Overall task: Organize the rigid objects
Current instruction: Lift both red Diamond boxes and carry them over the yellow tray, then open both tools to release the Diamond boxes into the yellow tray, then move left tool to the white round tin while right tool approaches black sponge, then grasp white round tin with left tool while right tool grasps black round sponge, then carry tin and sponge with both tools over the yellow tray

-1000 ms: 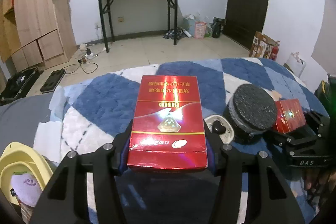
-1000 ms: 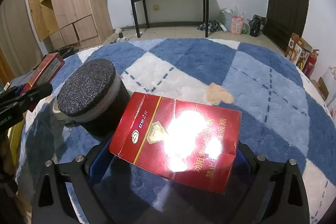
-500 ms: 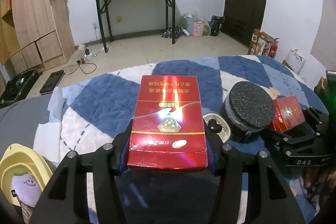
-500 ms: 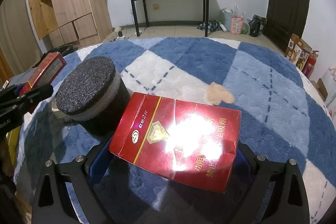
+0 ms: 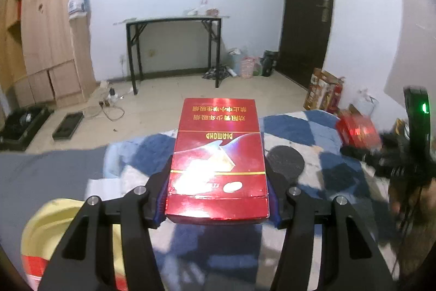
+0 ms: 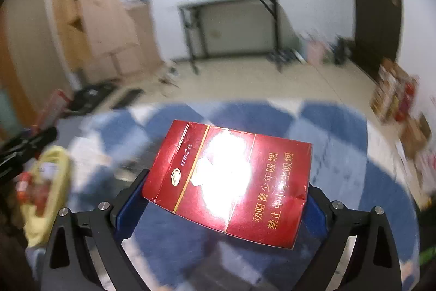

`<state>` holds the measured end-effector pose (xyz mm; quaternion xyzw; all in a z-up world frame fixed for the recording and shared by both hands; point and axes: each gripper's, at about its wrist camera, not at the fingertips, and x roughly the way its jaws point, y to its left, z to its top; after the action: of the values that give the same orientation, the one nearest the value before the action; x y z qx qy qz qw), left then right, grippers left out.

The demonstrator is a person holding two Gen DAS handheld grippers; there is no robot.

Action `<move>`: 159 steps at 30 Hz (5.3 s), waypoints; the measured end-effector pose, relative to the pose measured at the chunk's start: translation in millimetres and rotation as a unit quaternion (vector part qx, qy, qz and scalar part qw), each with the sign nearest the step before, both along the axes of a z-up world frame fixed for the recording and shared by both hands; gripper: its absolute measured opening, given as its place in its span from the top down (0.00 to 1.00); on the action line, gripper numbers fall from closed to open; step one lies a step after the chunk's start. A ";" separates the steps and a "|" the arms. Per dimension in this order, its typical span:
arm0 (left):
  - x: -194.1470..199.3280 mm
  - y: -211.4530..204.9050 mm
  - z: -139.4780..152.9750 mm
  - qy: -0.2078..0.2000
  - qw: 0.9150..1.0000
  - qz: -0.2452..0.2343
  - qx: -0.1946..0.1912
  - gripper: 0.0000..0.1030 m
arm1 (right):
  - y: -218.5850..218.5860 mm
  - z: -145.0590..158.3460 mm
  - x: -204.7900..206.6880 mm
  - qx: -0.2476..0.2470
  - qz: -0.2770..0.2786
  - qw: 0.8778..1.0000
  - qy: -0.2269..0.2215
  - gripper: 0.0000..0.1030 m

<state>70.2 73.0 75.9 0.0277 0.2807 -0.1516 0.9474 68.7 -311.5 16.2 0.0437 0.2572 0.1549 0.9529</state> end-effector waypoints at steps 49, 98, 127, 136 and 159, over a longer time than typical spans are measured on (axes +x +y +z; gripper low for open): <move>-136.7 152.6 -108.0 0.111 0.983 0.131 0.058 0.04 | 465.4 -21.1 40.6 -0.168 0.389 0.902 0.086 0.00; 46.5 -56.4 -113.7 0.136 0.988 0.063 -0.025 0.00 | 117.4 -84.5 79.1 -0.036 0.110 0.993 0.037 0.01; 87.6 -93.6 -141.7 0.110 0.991 0.066 -0.029 0.06 | 82.3 -78.1 104.2 -0.004 0.042 0.998 0.040 0.01; 90.4 -88.3 -141.1 0.101 0.991 0.080 -0.041 0.37 | 97.4 -76.5 114.4 -0.003 0.055 0.998 0.033 0.04; -17.5 43.8 -11.5 0.030 0.995 0.099 -0.014 0.50 | 160.1 -23.5 35.8 0.011 0.222 0.975 -0.024 0.33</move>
<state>52.6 116.8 64.4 -0.0184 0.3081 -0.0616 0.9492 104.5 -151.4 -7.3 -0.0075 0.2358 0.3659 0.9002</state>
